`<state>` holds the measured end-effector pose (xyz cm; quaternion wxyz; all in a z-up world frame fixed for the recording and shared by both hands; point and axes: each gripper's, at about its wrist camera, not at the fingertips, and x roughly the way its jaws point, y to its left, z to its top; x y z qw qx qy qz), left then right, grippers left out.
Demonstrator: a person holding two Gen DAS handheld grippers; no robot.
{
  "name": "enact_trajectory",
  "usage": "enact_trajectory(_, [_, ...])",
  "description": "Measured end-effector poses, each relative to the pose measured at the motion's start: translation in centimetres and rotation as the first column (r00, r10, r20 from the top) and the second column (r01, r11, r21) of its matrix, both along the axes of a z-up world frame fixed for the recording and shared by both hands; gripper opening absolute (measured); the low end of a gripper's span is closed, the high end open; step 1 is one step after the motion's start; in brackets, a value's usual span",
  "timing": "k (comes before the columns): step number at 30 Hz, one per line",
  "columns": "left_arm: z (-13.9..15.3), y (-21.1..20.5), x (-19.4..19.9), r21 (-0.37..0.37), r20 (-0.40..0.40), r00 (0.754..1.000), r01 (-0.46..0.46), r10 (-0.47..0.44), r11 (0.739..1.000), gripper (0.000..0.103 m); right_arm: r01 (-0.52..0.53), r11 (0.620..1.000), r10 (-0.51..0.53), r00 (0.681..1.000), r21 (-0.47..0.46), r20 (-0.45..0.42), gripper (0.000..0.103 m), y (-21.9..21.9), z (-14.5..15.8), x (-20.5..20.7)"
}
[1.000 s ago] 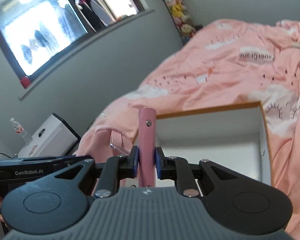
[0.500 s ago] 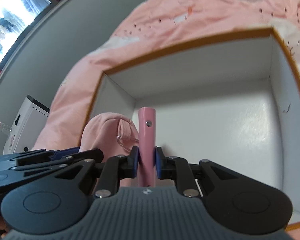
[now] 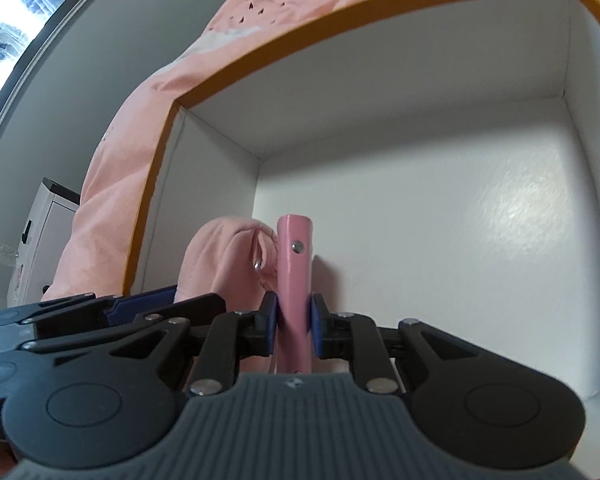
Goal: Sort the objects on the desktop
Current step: 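Lower the pink pouch and pink wallet into the box and open both tools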
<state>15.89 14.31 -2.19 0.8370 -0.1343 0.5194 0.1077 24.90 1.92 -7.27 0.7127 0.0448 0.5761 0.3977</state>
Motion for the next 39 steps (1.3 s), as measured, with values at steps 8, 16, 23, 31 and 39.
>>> enact_trajectory(8, [4.3,1.9,-4.4,-0.044,0.205,0.978,-0.038,0.046,0.998,0.047,-0.006,0.999,0.008,0.999,-0.032,0.041,0.018,0.9,0.8,-1.1])
enact_trajectory(16, [4.1,3.8,-6.2,-0.087,0.208,0.97,-0.108,0.125,0.99,0.045,0.007,1.0,-0.007,1.0,-0.012,-0.013,0.027,2.4,0.7,-1.6])
enact_trajectory(23, [2.3,4.8,-7.4,-0.174,0.199,0.966,-0.131,0.165,0.976,0.044,0.041,0.998,-0.037,0.995,0.037,-0.094,0.036,1.8,0.7,-1.5])
enact_trajectory(31, [1.6,5.1,-8.3,-0.213,0.199,0.961,-0.146,0.189,0.966,0.044,0.07,0.992,-0.051,0.985,0.109,-0.165,0.054,1.3,0.8,-1.3])
enact_trajectory(39, [1.3,5.1,-8.4,-0.228,0.195,0.959,-0.158,0.204,0.961,0.044,-0.009,0.998,0.014,0.997,0.06,-0.078,0.058,3.5,0.7,-1.9])
